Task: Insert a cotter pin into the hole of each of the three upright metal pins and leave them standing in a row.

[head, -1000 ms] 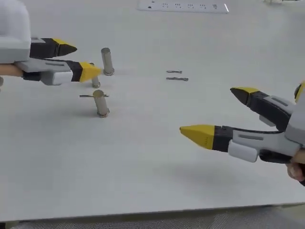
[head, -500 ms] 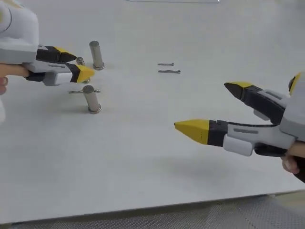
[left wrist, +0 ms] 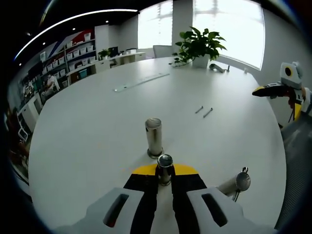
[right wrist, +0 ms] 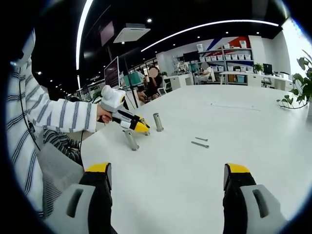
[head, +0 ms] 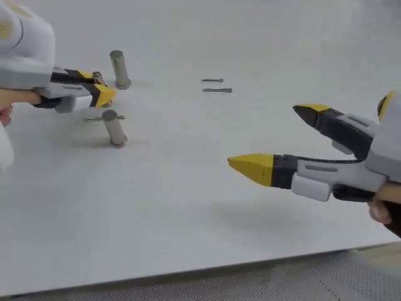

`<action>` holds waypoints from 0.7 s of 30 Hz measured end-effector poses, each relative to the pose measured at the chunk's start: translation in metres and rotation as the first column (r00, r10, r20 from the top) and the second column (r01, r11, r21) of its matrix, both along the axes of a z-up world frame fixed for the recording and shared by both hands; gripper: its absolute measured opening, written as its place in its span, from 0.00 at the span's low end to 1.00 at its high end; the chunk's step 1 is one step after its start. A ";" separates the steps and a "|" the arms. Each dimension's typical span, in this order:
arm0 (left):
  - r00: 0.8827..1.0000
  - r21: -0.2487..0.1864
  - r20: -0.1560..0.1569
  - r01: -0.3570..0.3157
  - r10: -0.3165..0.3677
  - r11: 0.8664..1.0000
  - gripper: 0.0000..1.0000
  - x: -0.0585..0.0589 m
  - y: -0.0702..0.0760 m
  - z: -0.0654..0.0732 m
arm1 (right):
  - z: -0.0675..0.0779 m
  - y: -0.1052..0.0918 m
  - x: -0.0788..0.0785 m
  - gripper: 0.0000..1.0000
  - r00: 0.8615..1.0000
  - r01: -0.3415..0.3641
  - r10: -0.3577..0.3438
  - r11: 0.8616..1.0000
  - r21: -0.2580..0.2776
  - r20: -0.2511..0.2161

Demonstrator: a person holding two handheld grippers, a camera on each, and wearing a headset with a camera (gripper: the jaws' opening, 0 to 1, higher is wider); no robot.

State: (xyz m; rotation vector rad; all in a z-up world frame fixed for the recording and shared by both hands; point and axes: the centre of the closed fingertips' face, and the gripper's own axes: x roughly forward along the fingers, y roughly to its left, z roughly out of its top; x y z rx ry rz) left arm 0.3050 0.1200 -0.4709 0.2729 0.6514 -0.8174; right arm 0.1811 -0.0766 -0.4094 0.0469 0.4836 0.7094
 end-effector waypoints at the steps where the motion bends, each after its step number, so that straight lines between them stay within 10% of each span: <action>1: 1.000 0.002 0.001 0.001 -0.001 1.000 0.06 0.000 0.000 0.000 | 0.000 0.000 0.000 0.94 1.000 0.000 0.000 1.000 0.000 0.000; 14: 0.998 0.020 0.006 -0.070 0.070 0.997 0.05 -0.003 0.010 0.000 | 0.002 0.001 -0.001 0.94 1.000 -0.006 0.006 1.000 -0.006 0.011; 21: 0.992 -0.032 0.014 -0.121 0.122 0.992 0.05 -0.005 0.013 0.024 | 0.007 0.002 -0.002 0.94 1.000 -0.010 0.010 1.000 -0.005 0.026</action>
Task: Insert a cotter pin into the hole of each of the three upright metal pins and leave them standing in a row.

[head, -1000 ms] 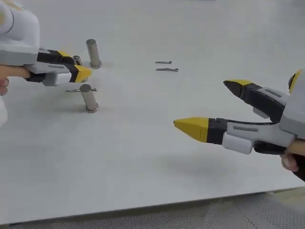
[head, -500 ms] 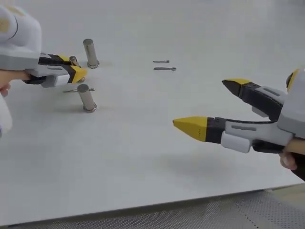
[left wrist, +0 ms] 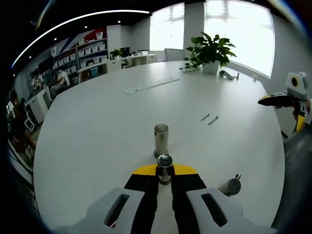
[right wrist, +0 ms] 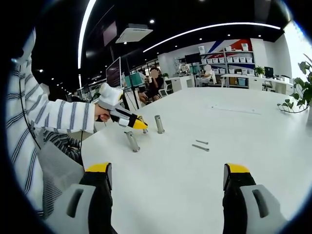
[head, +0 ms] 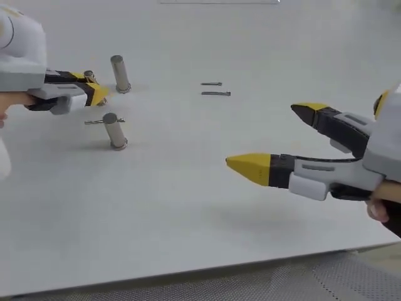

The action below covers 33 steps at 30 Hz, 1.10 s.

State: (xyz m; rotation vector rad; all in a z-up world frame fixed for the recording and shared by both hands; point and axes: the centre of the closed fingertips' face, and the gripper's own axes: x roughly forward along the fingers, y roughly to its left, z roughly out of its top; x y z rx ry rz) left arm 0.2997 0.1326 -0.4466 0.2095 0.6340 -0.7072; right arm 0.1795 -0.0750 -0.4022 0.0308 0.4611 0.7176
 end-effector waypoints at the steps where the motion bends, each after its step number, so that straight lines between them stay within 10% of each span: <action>1: 1.000 -0.017 0.002 -0.012 0.012 1.000 0.05 0.000 0.000 0.006 | 0.001 0.000 0.000 0.94 1.000 -0.001 0.001 1.000 0.001 0.002; 20: 0.999 -0.039 0.034 -0.024 0.025 0.999 0.05 -0.035 -0.033 0.065 | 0.010 0.002 -0.006 0.93 0.999 -0.024 0.023 1.000 0.014 0.038; 33: 1.000 -0.108 0.013 0.008 -0.007 0.994 0.05 -0.077 -0.073 0.074 | 0.009 0.004 -0.013 0.93 0.998 -0.051 0.050 0.998 0.024 0.038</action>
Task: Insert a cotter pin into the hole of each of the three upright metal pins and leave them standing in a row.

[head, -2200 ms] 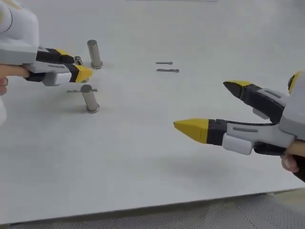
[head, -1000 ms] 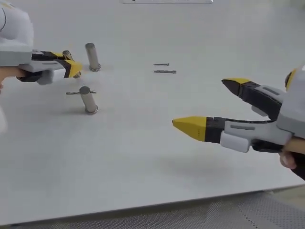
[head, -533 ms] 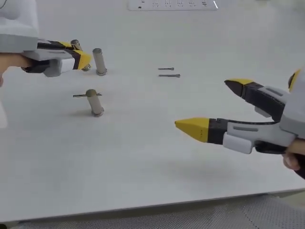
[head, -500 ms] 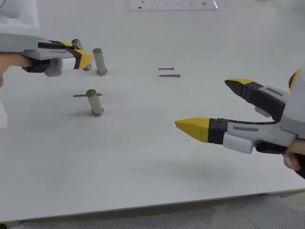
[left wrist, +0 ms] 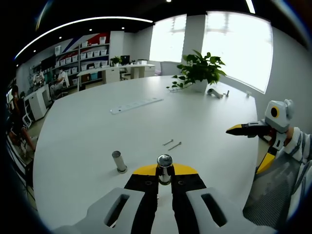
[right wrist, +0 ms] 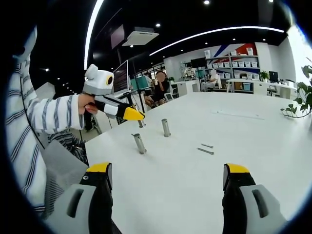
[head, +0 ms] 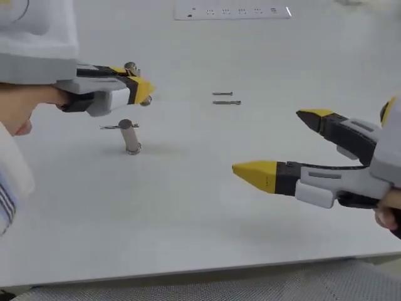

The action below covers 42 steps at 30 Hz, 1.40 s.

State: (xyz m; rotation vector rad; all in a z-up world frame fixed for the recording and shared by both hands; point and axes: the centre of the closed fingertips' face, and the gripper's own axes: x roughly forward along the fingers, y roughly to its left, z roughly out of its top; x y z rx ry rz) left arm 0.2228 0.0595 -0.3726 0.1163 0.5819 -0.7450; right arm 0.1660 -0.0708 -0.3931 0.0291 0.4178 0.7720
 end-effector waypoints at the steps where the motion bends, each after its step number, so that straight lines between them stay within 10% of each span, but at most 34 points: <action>1: 1.000 0.001 -0.003 0.002 -0.002 1.000 0.05 -0.001 -0.001 -0.001 | 0.000 0.000 0.000 0.93 1.000 -0.001 0.001 1.000 0.000 0.000; 42: 0.995 0.116 -0.099 -0.002 0.014 0.993 0.05 -0.028 -0.050 -0.092 | -0.006 -0.002 -0.009 0.94 0.998 -0.060 0.059 0.998 -0.014 -0.008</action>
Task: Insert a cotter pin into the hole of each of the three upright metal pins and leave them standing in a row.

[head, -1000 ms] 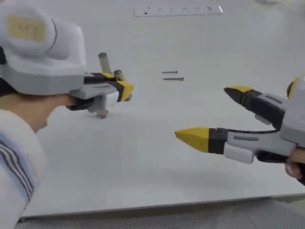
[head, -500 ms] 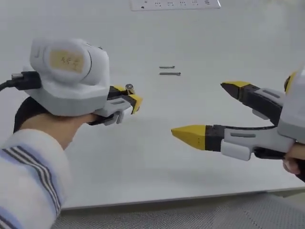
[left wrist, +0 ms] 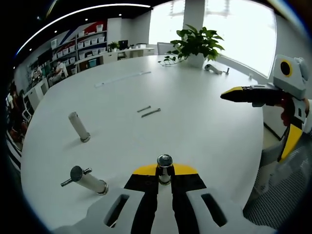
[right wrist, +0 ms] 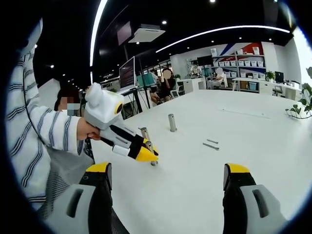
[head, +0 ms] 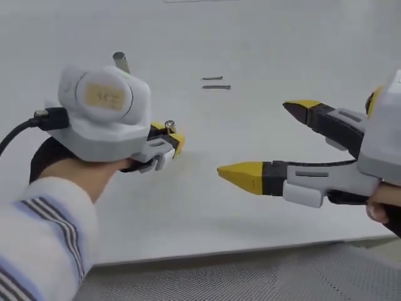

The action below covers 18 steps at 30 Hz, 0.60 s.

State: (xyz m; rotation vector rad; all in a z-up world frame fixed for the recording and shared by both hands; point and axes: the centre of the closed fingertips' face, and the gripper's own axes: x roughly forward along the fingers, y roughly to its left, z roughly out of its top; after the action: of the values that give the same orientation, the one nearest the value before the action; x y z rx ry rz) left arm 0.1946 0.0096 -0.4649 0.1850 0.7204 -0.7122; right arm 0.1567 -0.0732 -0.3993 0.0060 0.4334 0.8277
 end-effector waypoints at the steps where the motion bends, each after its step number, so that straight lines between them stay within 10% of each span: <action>1: 1.000 0.004 0.001 0.001 -0.001 1.000 0.05 -0.001 -0.001 -0.001 | -0.001 0.000 0.000 0.94 1.000 -0.001 0.001 1.000 -0.001 -0.002; 18: 0.998 0.008 0.018 -0.060 0.060 0.998 0.05 0.001 -0.005 -0.008 | -0.006 0.000 -0.001 0.93 0.999 -0.024 0.024 1.000 -0.003 -0.020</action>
State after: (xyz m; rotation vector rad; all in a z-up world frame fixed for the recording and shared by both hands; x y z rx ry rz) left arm 0.1956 0.0046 -0.4726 0.1769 0.7099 -0.6498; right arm 0.1558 -0.0736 -0.4055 0.0060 0.4548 0.8514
